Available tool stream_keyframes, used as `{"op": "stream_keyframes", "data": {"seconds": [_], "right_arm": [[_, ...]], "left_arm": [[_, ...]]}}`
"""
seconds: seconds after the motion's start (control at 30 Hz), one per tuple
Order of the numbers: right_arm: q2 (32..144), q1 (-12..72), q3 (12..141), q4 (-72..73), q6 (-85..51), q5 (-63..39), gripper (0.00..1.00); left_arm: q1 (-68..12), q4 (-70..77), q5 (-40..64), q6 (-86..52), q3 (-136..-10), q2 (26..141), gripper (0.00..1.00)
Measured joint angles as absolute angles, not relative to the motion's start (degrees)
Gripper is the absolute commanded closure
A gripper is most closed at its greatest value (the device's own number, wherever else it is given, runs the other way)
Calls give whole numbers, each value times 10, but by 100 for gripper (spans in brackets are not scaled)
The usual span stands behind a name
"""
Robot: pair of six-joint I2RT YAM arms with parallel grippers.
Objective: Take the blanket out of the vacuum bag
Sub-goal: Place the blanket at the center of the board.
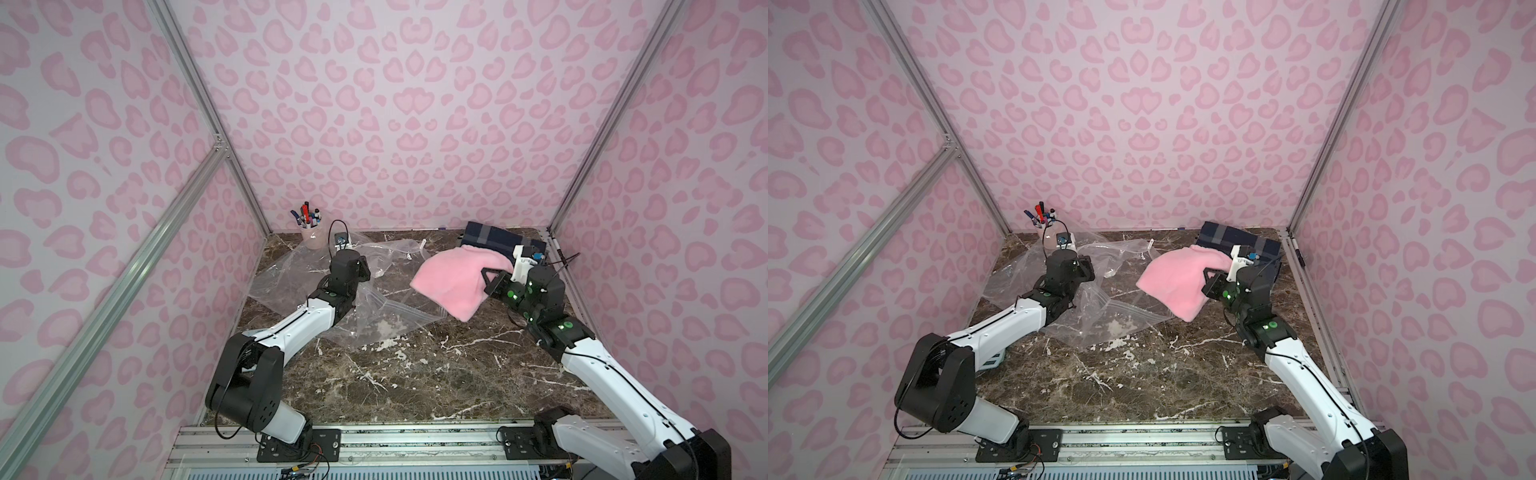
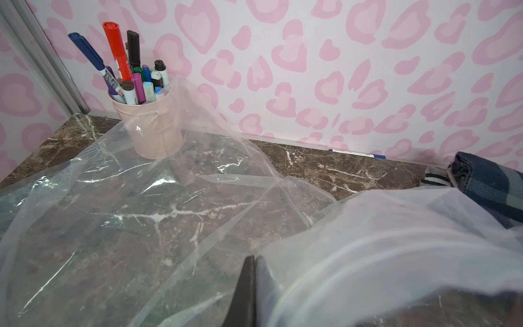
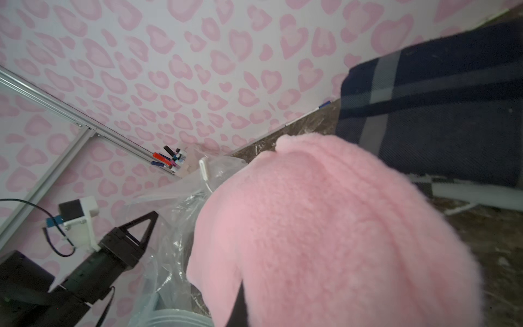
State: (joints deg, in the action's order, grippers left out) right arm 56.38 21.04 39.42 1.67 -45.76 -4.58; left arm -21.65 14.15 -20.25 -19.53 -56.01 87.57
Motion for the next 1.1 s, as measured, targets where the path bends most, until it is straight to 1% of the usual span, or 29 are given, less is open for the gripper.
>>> {"op": "stream_keyframes", "data": {"seconds": [0.17,0.23,0.33,0.47,0.63,0.9,1.0,1.03,1.1], "right_arm": [[458,214,250,-2,-515,-4,100],[419,214,213,-17,-536,10,100],[368,214,183,-53,-561,30,100],[323,214,173,-107,-586,59,100],[311,214,171,-153,-595,101,100],[353,216,133,-157,-613,140,100],[350,218,133,-166,-615,161,100],[348,219,134,-170,-618,166,95],[342,220,138,-185,-628,177,81]], "left_arm": [[-208,141,-203,-193,-563,876,96],[-205,142,-203,-193,-563,876,96],[-201,141,-202,-193,-563,876,96],[-199,141,-203,-193,-570,876,96],[-197,141,-203,-192,-587,876,96],[-187,135,-207,-183,-620,879,96],[-180,133,-209,-178,-641,882,96],[-178,133,-209,-178,-647,884,96],[-171,132,-210,-176,-664,888,96]]}}
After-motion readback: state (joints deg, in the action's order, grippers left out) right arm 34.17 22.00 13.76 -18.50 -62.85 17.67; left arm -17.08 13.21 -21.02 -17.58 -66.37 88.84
